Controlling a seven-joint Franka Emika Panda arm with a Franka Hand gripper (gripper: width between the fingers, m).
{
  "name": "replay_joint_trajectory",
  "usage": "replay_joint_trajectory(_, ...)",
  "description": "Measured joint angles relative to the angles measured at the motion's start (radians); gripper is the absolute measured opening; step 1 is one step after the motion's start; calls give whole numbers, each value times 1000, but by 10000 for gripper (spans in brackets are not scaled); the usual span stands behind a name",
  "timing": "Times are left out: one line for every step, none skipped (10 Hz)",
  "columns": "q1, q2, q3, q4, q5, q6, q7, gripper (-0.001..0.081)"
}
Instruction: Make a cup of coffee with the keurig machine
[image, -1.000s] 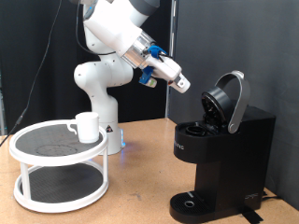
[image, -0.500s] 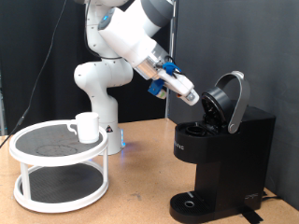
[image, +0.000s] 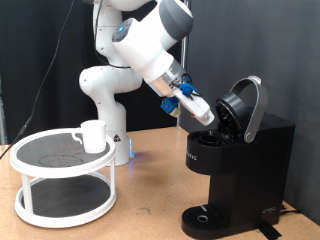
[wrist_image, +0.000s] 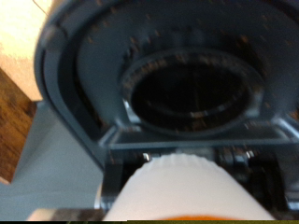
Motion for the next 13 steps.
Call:
replay_joint_trajectory(0,17,5,1,2,13,0,290)
replay_joint_trajectory(0,32,9,3,5,19,0,290)
replay_joint_trajectory(0,45,15,4,10,22,-1,290)
replay_joint_trajectory(0,54,20,6,11,22,-1,290)
replay_joint_trajectory(0,62,27,7,12,22,-1,290)
replay_joint_trajectory(0,65,33,6,12,22,-1,290)
replay_joint_trajectory(0,66,37,5,12,21,-1,290)
replay_joint_trajectory(0,66,41,2,11,20,-1,290)
replay_joint_trajectory(0,66,42,-2,10,19,-1,290)
replay_joint_trajectory(0,66,43,-6,10,19,-2,290)
replay_joint_trajectory(0,66,43,-9,10,19,-3,290)
replay_joint_trajectory(0,66,43,-12,10,20,-3,290)
replay_joint_trajectory(0,66,43,-15,10,26,-3,290)
